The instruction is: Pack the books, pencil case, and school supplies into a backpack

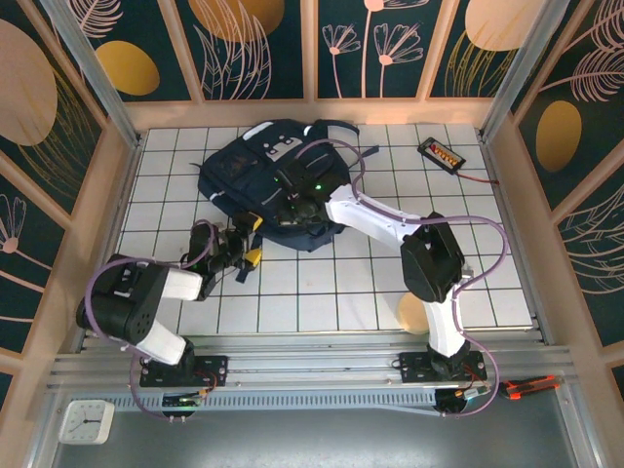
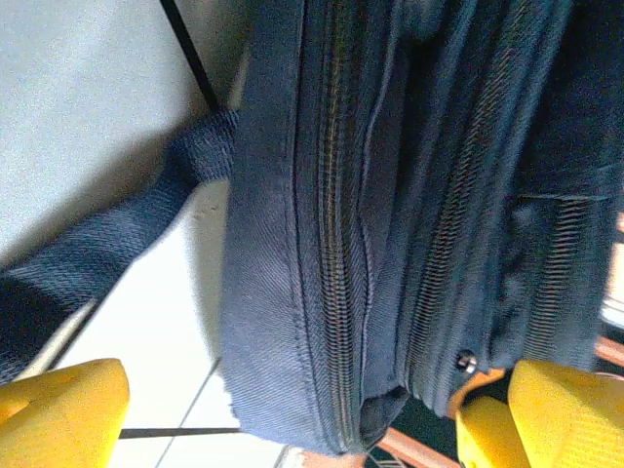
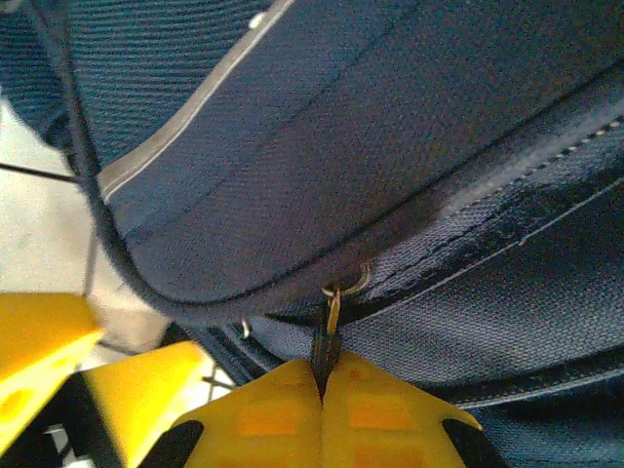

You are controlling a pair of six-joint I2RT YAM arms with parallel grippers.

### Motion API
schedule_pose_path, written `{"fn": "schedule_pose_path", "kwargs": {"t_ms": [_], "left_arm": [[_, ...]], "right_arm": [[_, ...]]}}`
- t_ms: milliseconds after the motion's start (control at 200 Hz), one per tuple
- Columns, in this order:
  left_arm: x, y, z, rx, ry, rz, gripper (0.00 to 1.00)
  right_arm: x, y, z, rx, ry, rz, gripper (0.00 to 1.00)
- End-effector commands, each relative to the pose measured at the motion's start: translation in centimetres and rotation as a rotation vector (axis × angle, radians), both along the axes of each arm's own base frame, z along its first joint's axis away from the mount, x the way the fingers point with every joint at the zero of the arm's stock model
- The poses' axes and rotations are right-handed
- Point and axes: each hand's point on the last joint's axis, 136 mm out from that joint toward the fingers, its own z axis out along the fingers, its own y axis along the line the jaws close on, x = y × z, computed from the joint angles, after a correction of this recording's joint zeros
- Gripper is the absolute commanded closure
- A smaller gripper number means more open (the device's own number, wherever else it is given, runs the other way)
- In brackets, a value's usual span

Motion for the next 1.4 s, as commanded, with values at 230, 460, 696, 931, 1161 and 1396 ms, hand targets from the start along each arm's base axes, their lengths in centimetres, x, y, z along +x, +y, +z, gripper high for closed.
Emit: {"fn": "schedule_pose_path", "kwargs": {"t_ms": [230,460,696,931,1161,1396], "left_arm": [[2.4,-0.9,1.8,-0.246,-0.051,0.052,1.0],[1.9,2.1,1.9,-0.156,-0.085,0.061,1.0],[1.4,3.4,3.5,-0.096,-0.127,0.008,1.0],[1.7,5.2,4.3,-0.087,-0.147,0.001,1.0],[2.3,4.9,5.7,-0.069,-0.185,-0.06,1.0],[3.0,4.5,8.1,-0.069,-0.251,-0.099,1.0]], "right_arm": [[-1.6,3.5,2.9,0.112,0.024,0.034,1.0],[-1.8,-2.3,0.3,-0.066,0.047,0.03,1.0],[2.7,-9.3,0.9,-0.202,-0.049,-0.066,1.0],[4.9,-9.7,1.9,-0.214,-0.106,-0.068,1.0],[2.0,-1.1,4.4,0.178,-0.065,0.186,0.55],[0.7,4.3,2.4,0.166,0.072,0.125,0.39]]}}
